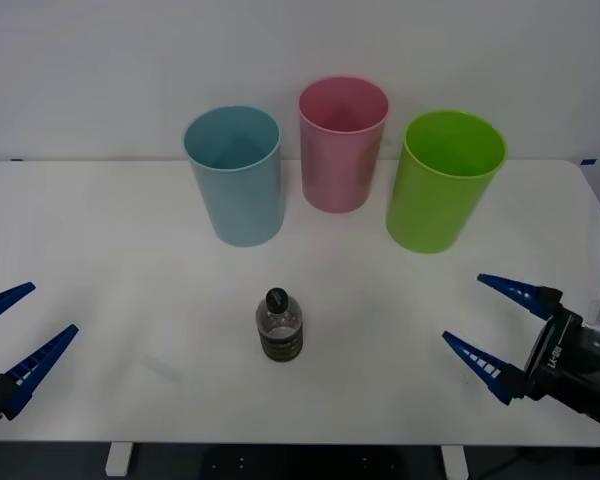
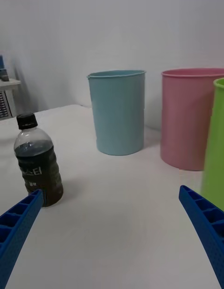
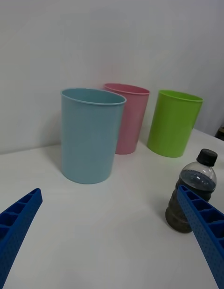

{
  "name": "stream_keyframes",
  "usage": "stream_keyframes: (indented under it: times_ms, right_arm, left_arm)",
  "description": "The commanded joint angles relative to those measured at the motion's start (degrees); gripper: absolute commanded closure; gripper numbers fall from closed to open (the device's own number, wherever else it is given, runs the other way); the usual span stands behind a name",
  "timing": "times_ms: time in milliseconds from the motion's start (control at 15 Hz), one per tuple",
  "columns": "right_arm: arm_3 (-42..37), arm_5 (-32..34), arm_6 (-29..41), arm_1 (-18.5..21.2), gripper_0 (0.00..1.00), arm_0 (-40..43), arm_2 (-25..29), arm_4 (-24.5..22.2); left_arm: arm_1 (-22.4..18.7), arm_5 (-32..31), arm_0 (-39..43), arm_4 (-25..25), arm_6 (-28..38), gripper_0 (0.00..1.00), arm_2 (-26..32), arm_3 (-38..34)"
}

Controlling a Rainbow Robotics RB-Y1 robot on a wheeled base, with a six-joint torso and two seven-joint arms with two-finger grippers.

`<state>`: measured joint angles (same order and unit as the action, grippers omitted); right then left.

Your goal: Grasp the object on the table and drop it into the matching bin: aluminum can to the light blue bin, PET bottle to the pink bin.

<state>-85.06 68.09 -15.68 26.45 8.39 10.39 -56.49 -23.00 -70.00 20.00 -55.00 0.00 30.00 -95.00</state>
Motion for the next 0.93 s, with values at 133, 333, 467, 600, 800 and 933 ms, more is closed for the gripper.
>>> stream_keyframes:
  times_ms: [133,333,467,600,800,933]
  right_arm:
    - [3.85,-0.5,-1.11,0.09,0.0,-4.17,-5.29,-0.64]
    - [5.96,-2.09,-2.08,0.0,0.0,-7.07,-10.13,-0.64]
    - [5.96,-4.55,-2.87,0.0,0.0,-8.12,-13.73,-0.64]
    - [5.96,-7.01,-3.66,0.0,0.0,-8.83,-16.46,-0.55]
    - [5.96,-11.58,-5.33,0.0,0.0,-9.79,-21.38,-0.02]
    - [5.96,-13.86,-6.12,0.0,0.0,-10.59,-23.93,0.24]
  left_arm:
    - [0.0,0.0,0.0,0.0,0.0,0.0,0.0,0.0]
    - [0.0,0.0,0.0,0.0,0.0,0.0,0.0,0.0]
    - [0.0,0.0,0.0,0.0,0.0,0.0,0.0,0.0]
    - [0.0,0.0,0.0,0.0,0.0,0.0,0.0,0.0]
    - [0.0,0.0,0.0,0.0,0.0,0.0,0.0,0.0]
    - [0.0,0.0,0.0,0.0,0.0,0.0,0.0,0.0]
